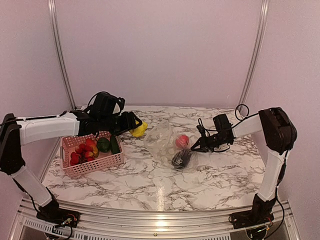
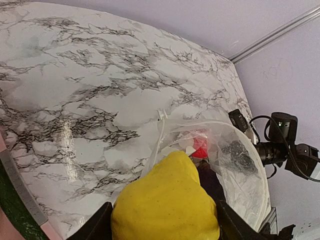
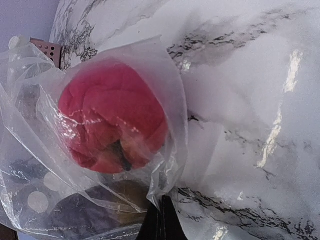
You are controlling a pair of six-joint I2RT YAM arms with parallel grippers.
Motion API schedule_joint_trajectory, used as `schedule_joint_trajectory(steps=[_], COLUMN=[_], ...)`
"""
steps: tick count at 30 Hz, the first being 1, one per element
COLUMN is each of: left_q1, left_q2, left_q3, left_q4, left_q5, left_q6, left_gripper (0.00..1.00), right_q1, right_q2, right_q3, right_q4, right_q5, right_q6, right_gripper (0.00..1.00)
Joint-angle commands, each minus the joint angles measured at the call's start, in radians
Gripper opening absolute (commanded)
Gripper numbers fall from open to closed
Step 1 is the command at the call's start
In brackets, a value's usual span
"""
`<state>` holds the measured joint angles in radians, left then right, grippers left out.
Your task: Open the zip-top bag and remove the fake food
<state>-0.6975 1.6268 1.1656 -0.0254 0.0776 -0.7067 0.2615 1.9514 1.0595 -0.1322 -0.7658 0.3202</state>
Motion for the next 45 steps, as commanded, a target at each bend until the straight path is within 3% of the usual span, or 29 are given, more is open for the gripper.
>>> schedule_joint_trajectory(steps=[1,10,17,21,25,31,38,45], left_q1=[0.067,0.182,0.215,0.223,0.225,0.224,0.199,0.120], left_q2=[-0.132,-0.369,-0.411,-0.376,-0.340,-0.329,-0.344,-0.275], left_q3=[-0.085,-0.295,-0.371,-0.365,-0.328,-0.258,-0.205,-0.197], left_q4=[-0.114,-0.271,-0.357,-0.382,-0.413,-0.441,-0.346,-0.223], left_q5=[-0.051,-0.121,-0.115,-0.121,-0.137,-0.147,-0.030,0.106], left_q6=[-0.016,-0.064,-0.020,0.014,0.031,0.068,0.102,0.081], left_gripper=[0.52,0.53,0.55,0.60,0.79,0.85,0.86,0.73], right_q1=[-0.007,-0.007,-0.007,-0.007,-0.009,-0.025,-0.031,-0.030], right_q2=[-0.035,-0.034,-0.029,-0.034,-0.050,-0.104,-0.181,-0.305], right_q3=[-0.001,0.009,0.024,0.033,0.055,0.075,0.038,-0.114], right_q4=[-0.008,-0.004,-0.011,-0.021,-0.047,-0.072,-0.134,-0.107], right_q5=[-0.001,-0.010,-0.013,-0.008,-0.006,-0.007,-0.010,-0.073], right_q6=[-0.011,-0.006,-0.006,-0.005,-0.002,0.018,-0.007,0.029], right_gripper=[0.00,0.00,0.00,0.12,0.32,0.53,0.59,0.60])
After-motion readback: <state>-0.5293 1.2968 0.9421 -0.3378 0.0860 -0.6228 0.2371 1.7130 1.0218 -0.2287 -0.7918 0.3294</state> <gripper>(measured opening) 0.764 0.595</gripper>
